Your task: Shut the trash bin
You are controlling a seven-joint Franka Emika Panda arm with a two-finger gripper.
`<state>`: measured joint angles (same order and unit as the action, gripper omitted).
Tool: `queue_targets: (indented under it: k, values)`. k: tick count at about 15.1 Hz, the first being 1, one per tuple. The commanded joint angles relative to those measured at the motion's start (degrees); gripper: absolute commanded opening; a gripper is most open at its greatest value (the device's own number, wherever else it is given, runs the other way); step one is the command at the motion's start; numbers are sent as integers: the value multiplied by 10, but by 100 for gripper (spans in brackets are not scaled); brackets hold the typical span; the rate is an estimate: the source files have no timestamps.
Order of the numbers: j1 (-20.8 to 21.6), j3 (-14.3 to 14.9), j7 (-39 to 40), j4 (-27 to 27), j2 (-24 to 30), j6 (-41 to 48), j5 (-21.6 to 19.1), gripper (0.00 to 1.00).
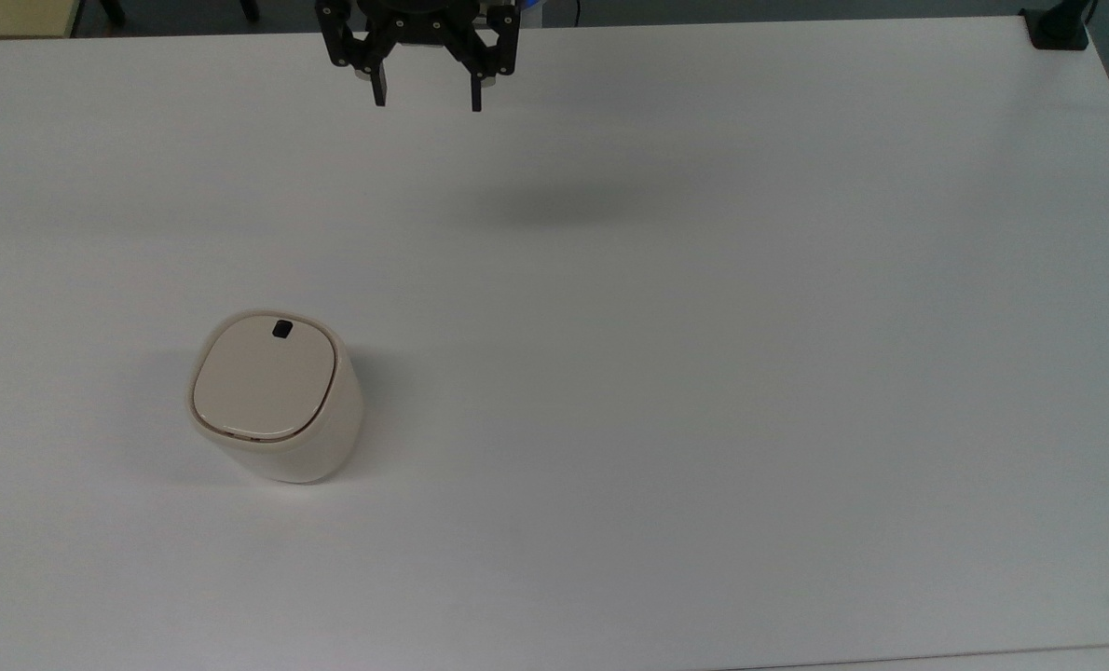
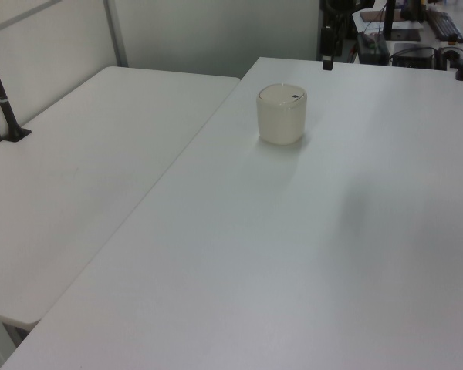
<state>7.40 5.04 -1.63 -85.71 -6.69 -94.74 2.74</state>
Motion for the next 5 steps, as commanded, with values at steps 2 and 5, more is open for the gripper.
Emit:
queue_targets:
  k: [2, 5]
  values:
    - [4, 9, 10, -9, 10, 4, 0, 100]
    - [4, 9, 8, -9, 10, 4, 0, 100]
